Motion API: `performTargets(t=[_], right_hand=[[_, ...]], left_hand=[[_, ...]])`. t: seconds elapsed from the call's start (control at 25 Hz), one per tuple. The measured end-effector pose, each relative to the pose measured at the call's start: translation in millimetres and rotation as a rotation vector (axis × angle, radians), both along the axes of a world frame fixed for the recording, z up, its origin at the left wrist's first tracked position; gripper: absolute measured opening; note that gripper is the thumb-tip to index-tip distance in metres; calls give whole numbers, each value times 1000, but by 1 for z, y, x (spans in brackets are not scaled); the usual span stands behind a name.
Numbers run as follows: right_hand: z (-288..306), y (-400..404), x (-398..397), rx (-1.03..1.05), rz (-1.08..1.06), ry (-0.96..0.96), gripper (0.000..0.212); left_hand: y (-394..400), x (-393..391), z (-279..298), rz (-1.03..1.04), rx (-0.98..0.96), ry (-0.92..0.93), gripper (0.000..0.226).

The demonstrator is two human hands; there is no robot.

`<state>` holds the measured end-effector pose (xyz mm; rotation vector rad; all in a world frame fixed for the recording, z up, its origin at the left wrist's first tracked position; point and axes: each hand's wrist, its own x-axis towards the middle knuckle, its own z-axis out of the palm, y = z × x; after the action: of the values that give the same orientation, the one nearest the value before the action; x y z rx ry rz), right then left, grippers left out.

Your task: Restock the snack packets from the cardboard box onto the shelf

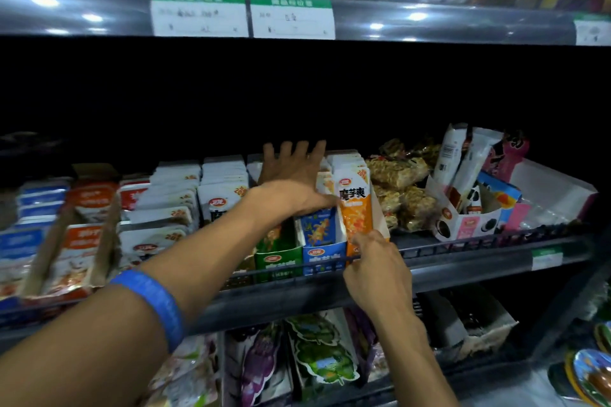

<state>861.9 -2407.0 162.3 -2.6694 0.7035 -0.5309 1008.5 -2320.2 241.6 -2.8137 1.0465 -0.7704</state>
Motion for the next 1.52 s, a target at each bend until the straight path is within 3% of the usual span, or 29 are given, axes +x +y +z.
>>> performTargets(t=[0.16, 0.32, 0.48, 0.68, 0.76, 0.84, 0.96, 1.08, 1.16, 1.4, 1.52], right_hand=[[8, 25, 1, -149, -101, -150, 44], [10, 80, 7, -200, 111, -354, 52], [5, 109, 15, -110, 227, -341, 60], [1, 142, 21, -31, 370, -168, 68], [0, 155, 22, -42, 281, -234, 59], [3, 174, 21, -89, 234, -413, 37], [1, 210, 17, -183, 423, -553, 26], [-13, 245, 19, -287, 597, -424, 36], [-24, 262, 26, -315, 619, -334, 45], [-28, 297, 47, -318, 438, -92, 66], [-28, 296, 51, -305, 438, -16, 68]], left_hand=[[61, -12, -8, 140, 78, 112, 100], [92, -29, -2, 15, 59, 117, 94], [146, -52, 10, 105, 33, 41, 98], [220, -53, -8, 39, -13, 165, 91], [223, -46, -9, -63, -83, 177, 88], [241, -46, -9, -109, -213, 239, 85], [305, -32, -32, 54, -425, 229, 75], [375, -18, -75, 281, -256, 241, 80], [396, -19, -99, 283, -188, 341, 87], [401, -27, -121, 280, -356, 253, 60], [400, -27, -114, 272, -333, 245, 55]])
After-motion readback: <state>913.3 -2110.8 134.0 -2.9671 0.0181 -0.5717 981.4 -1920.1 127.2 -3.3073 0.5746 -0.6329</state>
